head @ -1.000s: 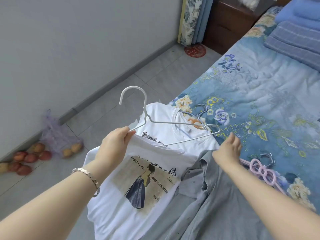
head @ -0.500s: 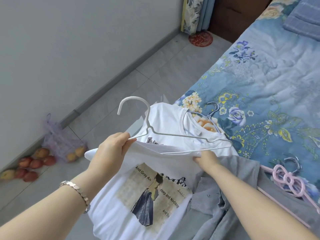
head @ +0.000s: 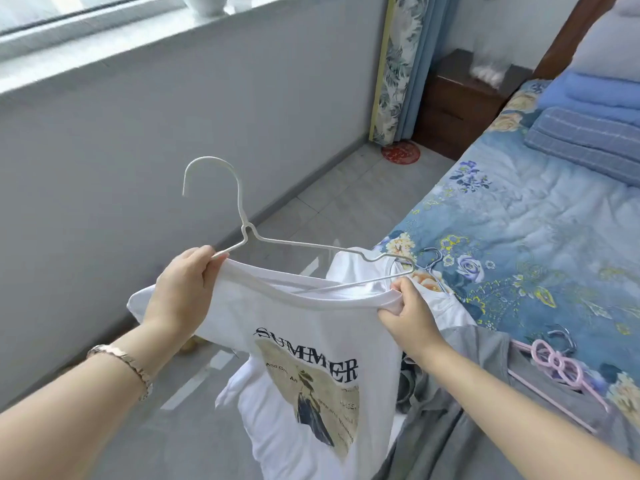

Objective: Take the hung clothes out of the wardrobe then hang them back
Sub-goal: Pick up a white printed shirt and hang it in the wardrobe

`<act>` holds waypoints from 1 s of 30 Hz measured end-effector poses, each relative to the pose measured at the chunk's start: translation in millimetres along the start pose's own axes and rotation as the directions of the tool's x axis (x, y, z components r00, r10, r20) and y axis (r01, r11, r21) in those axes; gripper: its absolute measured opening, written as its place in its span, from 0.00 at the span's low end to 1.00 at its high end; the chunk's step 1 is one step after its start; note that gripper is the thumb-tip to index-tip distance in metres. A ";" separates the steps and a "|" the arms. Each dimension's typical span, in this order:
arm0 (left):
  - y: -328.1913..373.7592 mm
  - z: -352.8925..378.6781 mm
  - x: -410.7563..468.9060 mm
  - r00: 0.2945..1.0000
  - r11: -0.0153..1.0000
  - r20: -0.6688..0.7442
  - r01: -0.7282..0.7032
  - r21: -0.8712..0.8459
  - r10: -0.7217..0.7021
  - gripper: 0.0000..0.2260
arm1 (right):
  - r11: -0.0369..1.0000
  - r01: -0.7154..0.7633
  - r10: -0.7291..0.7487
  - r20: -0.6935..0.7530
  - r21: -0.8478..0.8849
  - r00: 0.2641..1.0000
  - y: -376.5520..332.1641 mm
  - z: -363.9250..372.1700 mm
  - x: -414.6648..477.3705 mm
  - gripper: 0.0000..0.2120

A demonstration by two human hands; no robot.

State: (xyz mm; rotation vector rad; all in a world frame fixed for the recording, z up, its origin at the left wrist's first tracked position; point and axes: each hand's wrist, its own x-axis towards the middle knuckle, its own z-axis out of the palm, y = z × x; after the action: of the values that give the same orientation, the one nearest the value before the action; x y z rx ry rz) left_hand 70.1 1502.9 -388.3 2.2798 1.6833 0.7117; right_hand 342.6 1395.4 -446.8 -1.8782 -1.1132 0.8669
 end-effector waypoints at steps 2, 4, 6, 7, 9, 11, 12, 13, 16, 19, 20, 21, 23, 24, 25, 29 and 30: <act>-1.1 -39.8 -7.6 0.997 0.997 -0.009 -0.073 -0.012 0.073 0.16 | 0.987 -0.115 0.109 0.056 0.109 0.992 -30.4 0.5 -27.9 0.16; -0.9 -77.1 -22.0 0.989 0.988 -0.011 -0.150 -0.031 0.150 0.16 | 0.970 -0.196 0.190 0.056 0.145 0.980 -54.9 0.1 -56.3 0.28; -1.7 -108.0 -41.1 0.977 0.976 -0.013 -0.213 -0.053 0.212 0.16 | 0.972 -0.219 0.220 -0.003 0.088 0.975 -72.9 1.3 -84.1 0.17; -1.5 -121.3 -50.3 0.969 0.967 -0.022 -0.246 -0.067 0.245 0.16 | 0.972 -0.228 0.230 -0.039 0.053 0.972 -81.1 2.2 -97.3 0.11; -2.7 -143.3 -65.9 0.958 0.954 -0.042 -0.287 -0.085 0.284 0.16 | 0.976 -0.218 0.217 -0.074 0.004 0.973 -90.0 3.4 -119.7 0.16; -4.1 -160.8 -77.2 0.955 0.951 -0.052 -0.294 -0.095 0.291 0.16 | 0.979 -0.200 0.198 -0.065 -0.043 0.978 -95.9 3.0 -142.9 0.09; -4.3 -168.9 -81.5 0.956 0.951 -0.054 -0.293 -0.103 0.289 0.16 | 0.978 -0.202 0.198 -0.068 -0.052 0.978 -99.2 1.4 -153.6 0.06; -4.3 -176.4 -85.4 0.955 0.949 -0.050 -0.297 -0.109 0.294 0.16 | 0.977 -0.205 0.200 -0.087 -0.050 0.976 -102.0 -1.3 -163.9 0.09; -2.0 -197.8 -94.1 0.934 0.930 -0.019 -0.357 -0.086 0.357 0.16 | 0.951 -0.304 0.309 -0.141 0.056 0.941 -107.8 -15.4 -186.6 0.20; 0.3 -212.3 -96.7 0.916 0.914 -0.007 -0.402 -0.048 0.402 0.15 | 0.938 -0.291 0.326 -0.193 0.187 0.926 -120.5 -28.4 -202.2 0.12; 1.0 -215.2 -96.4 0.913 0.912 -0.010 -0.407 -0.045 0.407 0.15 | 0.941 -0.275 0.315 -0.218 0.195 0.924 -126.3 -32.0 -206.1 0.09; 1.7 -217.5 -96.0 0.912 0.911 -0.013 -0.411 -0.043 0.411 0.15 | 0.944 -0.262 0.306 -0.236 0.202 0.922 -132.1 -35.6 -210.3 0.09; 3.4 -221.0 -95.3 0.912 0.911 -0.022 -0.410 -0.037 0.409 0.15 | 0.943 -0.223 0.285 -0.256 0.246 0.924 -143.3 -42.1 -216.3 0.08; 4.6 -222.7 -95.3 0.913 0.912 -0.030 -0.408 -0.034 0.407 0.15 | 0.942 -0.200 0.272 -0.266 0.268 0.925 -147.3 -45.5 -218.5 0.07; 5.3 -224.2 -94.6 0.914 0.914 -0.037 -0.405 -0.033 0.404 0.15 | 0.940 -0.181 0.263 -0.278 0.289 0.924 -153.5 -48.6 -221.4 0.09; 5.2 -227.8 -92.0 0.878 0.878 -0.013 -0.478 0.014 0.478 0.16 | 0.893 -0.142 0.271 -0.260 0.426 0.927 -168.1 -57.3 -230.9 0.14; 5.8 -228.0 -92.1 0.855 0.854 0.007 -0.519 0.034 0.519 0.16 | 0.906 -0.134 0.251 -0.256 0.401 0.934 -170.5 -59.7 -231.6 0.14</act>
State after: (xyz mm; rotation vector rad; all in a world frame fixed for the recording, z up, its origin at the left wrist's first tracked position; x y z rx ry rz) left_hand -60.2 1389.9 -212.9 2.7897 1.0719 0.7830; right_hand 238.1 1223.4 -232.8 -1.7370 -0.5304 0.8021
